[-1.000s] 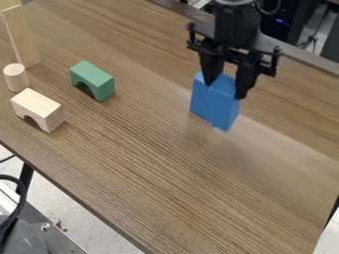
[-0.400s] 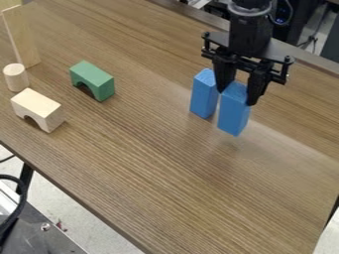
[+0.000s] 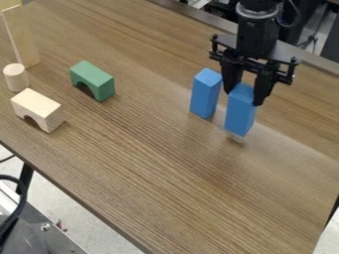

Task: Move the blue block on the right side of the other block

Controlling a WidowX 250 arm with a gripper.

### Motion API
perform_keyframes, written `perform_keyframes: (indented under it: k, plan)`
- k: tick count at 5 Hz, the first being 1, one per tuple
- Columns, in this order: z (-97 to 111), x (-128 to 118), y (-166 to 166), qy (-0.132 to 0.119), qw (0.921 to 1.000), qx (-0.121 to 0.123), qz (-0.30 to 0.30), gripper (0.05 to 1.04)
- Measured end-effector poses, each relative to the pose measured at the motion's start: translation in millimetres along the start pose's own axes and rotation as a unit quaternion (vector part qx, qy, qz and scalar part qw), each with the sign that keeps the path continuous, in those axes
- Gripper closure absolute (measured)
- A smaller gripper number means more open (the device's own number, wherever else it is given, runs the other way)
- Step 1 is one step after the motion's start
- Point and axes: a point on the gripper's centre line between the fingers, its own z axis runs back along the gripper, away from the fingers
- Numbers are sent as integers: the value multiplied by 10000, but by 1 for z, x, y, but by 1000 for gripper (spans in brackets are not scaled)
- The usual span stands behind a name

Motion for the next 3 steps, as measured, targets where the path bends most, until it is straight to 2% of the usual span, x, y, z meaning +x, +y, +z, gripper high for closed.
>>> perform_keyframes:
  k: [3]
  plan:
    - [-8, 11, 5, 40, 9999, 96, -52, 538]
